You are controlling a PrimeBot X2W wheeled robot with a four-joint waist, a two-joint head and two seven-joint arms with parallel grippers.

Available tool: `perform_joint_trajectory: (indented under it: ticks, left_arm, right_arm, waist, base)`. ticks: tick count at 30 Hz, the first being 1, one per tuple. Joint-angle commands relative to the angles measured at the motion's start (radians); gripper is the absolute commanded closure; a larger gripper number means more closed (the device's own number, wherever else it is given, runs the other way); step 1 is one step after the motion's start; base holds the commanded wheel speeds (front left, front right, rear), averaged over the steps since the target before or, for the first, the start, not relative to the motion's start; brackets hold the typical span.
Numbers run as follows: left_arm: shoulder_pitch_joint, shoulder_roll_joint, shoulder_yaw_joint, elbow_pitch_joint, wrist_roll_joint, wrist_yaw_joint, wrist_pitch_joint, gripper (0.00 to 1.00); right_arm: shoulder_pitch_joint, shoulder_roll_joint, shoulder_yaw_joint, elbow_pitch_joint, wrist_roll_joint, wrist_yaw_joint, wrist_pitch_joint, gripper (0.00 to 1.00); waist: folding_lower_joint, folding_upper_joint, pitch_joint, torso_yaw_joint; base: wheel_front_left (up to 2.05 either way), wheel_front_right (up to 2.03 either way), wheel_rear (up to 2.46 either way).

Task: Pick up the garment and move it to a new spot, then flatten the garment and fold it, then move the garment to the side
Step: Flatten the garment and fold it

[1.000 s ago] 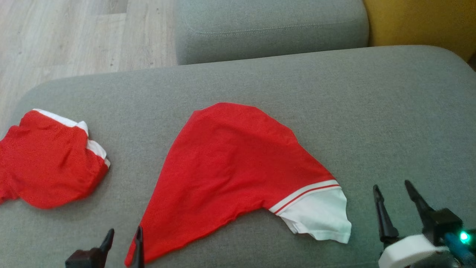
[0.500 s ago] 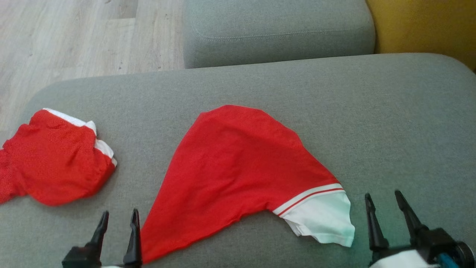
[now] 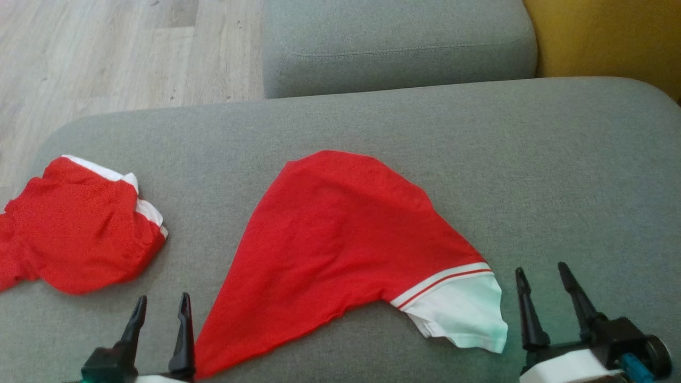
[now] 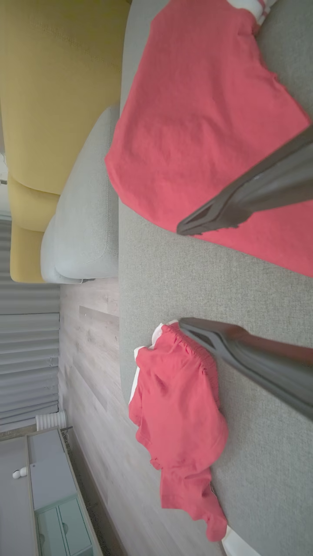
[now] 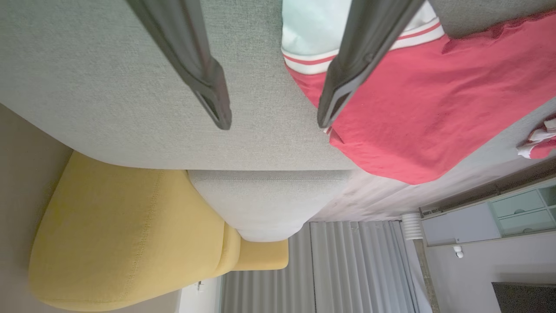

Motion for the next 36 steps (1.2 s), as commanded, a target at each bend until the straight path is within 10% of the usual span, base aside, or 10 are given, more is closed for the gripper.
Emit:
perform_joint_trajectory:
  ticks: [1,7,18,27,31,36]
  left_arm:
    - [-0.045,-0.006,0.036,-0.022,0.013,-0.002,-0.013,0.00]
    - [-0.025,-0.004,0.039,0.043,0.006,0.008,0.044,0.00]
    - [0.006,0.015,0.007,-0.018,-0.054,-0.016,0.482,0.00]
    - [-0.003,0.028,0.001,-0.074,-0.070,-0.012,0.579,0.00]
    - [-0.010,0.032,-0.002,-0.076,-0.078,-0.013,0.605,0.47]
    - [-0.011,0.033,-0.008,-0.074,-0.086,-0.014,0.618,0.62]
  right_arm:
    - [-0.051,-0.008,0.037,-0.027,-0.007,0.008,-0.013,0.00]
    - [-0.058,-0.008,0.074,0.020,-0.019,0.008,0.027,0.00]
    - [-0.053,-0.045,0.122,-0.026,-0.013,0.008,0.507,0.00]
    - [-0.048,-0.053,0.144,-0.059,0.005,0.008,0.631,0.00]
    - [-0.053,-0.055,0.151,-0.050,0.012,0.008,0.654,0.00]
    - [-0.069,-0.054,0.163,-0.024,0.030,0.008,0.665,0.00]
  waist:
    - [0.0000,0.0000,-0.001,0.000]
    - [0.0000,0.0000,-0.009,-0.006]
    - [0.0000,0.0000,0.012,-0.015]
    - [0.0000,0.0000,0.071,-0.022]
    - [0.0000,0.0000,0.093,-0.025]
    - [0.0000,0.0000,0.113,-0.025]
  base:
    - [0.00,0.00,0.00]
    - [0.00,0.00,0.00]
    - [0.00,0.00,0.00]
    - [0.00,0.00,0.00]
    - [0.00,0.00,0.00]
    - [0.00,0.00,0.00]
